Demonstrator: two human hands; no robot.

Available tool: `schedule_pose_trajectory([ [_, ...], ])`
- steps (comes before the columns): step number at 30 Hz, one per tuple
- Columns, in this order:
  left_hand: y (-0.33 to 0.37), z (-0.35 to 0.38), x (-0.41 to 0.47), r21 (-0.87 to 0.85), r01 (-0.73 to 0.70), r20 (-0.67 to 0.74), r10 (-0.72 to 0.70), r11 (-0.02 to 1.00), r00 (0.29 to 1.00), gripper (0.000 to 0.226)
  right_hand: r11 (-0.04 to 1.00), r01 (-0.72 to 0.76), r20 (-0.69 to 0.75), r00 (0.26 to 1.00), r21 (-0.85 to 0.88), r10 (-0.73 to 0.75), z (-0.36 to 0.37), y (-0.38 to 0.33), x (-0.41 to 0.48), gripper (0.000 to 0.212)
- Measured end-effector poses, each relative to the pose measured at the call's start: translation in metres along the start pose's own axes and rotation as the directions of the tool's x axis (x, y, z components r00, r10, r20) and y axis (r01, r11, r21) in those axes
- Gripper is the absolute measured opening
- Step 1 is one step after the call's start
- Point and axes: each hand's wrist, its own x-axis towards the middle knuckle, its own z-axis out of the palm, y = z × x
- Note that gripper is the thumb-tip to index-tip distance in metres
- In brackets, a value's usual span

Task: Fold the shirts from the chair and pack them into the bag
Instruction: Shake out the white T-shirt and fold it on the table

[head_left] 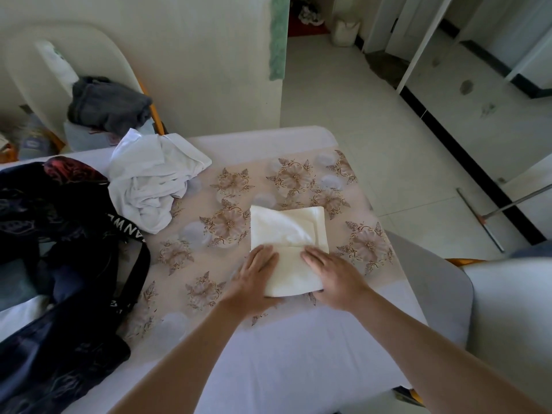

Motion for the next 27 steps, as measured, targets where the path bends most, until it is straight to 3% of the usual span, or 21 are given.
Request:
schedule_pose_trajectory([
  [5, -0.001, -0.024, -0.006, -0.136, 0.009, -0.029, -0.013, 0.991, 1.000, 0.065, 0.962, -0.156, 0.016, 0.988, 0.224, 0.157, -0.023, -0.009, -0.005, 0.062],
  [9, 0.013, -0.058, -0.015, -0.290, 0.213, 0.057, -0.205, 0.933, 0.977, 0.041, 0.842, -0.292, 0.099, 0.956, 0.454, 0.278, -0.036, -0.005, -0.016, 0.043],
  [12, 0.012, -0.065, -0.013, -0.509, 0.273, -0.018, -0.328, 0.816, 0.945, 0.041, 0.715, -0.335, 0.016, 0.911, 0.614, 0.412, -0.041, -0.003, -0.017, 0.045],
  [15, 0.010, -0.062, 0.002, -0.438, 0.246, -0.247, -0.379, 0.865, 0.892, 0.046, 0.744, -0.432, -0.100, 0.829, 0.510, 0.550, -0.042, -0.006, -0.004, 0.046],
  [18, 0.022, -0.054, 0.022, -0.062, 0.020, -0.520, -0.050, 0.998, 0.852, 0.029, 0.753, -0.536, -0.064, 0.798, 0.380, 0.600, -0.041, -0.010, 0.015, 0.053],
  [21, 0.037, -0.035, 0.032, 0.187, -0.155, -0.391, 0.219, 0.970, 0.894, 0.033, 0.780, -0.599, -0.054, 0.786, 0.180, 0.615, -0.037, -0.012, 0.027, 0.051],
  [24, 0.036, -0.016, 0.035, 0.233, -0.076, -0.201, 0.124, 0.969, 0.972, 0.049, 0.850, -0.519, -0.210, 0.825, 0.088, 0.525, -0.033, -0.012, 0.032, 0.049],
  [27, 0.023, -0.014, 0.042, 0.170, 0.004, -0.078, 0.010, 0.985, 0.997, 0.053, 0.969, -0.248, -0.283, 0.929, 0.012, 0.241, -0.029, -0.014, 0.039, 0.057],
])
